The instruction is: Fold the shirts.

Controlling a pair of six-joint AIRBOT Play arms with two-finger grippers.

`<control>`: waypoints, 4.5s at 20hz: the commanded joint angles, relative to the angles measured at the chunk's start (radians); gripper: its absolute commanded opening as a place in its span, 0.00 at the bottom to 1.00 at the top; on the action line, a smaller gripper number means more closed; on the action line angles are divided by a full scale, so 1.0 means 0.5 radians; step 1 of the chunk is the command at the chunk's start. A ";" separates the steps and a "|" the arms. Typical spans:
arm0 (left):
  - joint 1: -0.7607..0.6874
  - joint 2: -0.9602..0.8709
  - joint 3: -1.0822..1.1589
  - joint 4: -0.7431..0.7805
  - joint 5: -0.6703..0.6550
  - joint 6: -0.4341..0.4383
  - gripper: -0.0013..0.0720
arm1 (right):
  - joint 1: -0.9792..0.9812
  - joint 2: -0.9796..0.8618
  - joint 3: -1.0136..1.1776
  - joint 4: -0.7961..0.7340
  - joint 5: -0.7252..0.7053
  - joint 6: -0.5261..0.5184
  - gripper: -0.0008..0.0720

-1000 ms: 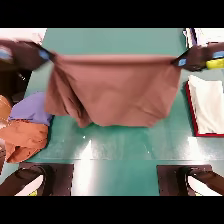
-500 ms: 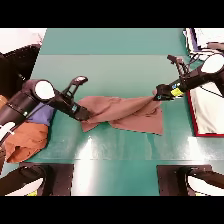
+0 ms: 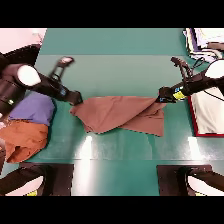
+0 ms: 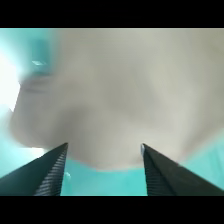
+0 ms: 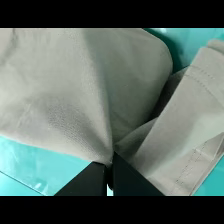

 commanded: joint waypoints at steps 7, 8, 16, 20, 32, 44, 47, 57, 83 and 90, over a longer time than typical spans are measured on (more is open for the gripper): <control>0.401 -0.278 -0.233 -0.198 0.231 0.144 0.77 | 0.003 0.007 -0.005 0.011 -0.020 0.000 0.03; 0.401 -0.300 -0.312 -0.262 0.300 0.182 0.77 | 0.003 0.006 -0.005 0.011 -0.021 0.000 0.03; 0.401 -0.482 -0.480 -0.494 0.409 0.323 0.76 | 0.003 0.006 -0.005 0.011 -0.023 0.001 0.03; 0.401 -0.482 -0.479 -0.533 0.446 0.314 0.06 | 0.003 0.007 -0.005 0.011 -0.022 0.001 0.03; 0.404 0.533 0.674 -0.218 0.340 0.233 0.06 | -0.002 0.156 1.098 -0.175 0.208 -0.037 0.03; 0.404 0.808 1.632 -0.237 0.314 0.108 0.06 | -0.002 0.558 1.689 -0.451 0.355 0.045 0.03; 0.403 0.681 1.593 -0.065 0.224 0.120 0.06 | -0.001 0.450 1.594 -0.533 0.504 0.161 0.03; 0.403 -0.521 0.751 -0.066 0.248 0.104 0.06 | -0.008 -0.541 0.882 -0.531 0.380 0.066 0.03; 0.746 0.226 -1.258 -0.602 0.259 0.112 0.86 | -0.263 0.021 0.207 0.195 0.096 -0.197 0.48; 0.746 0.214 -1.371 -0.965 0.555 0.323 0.79 | -0.263 0.201 0.021 0.270 0.014 -0.196 0.48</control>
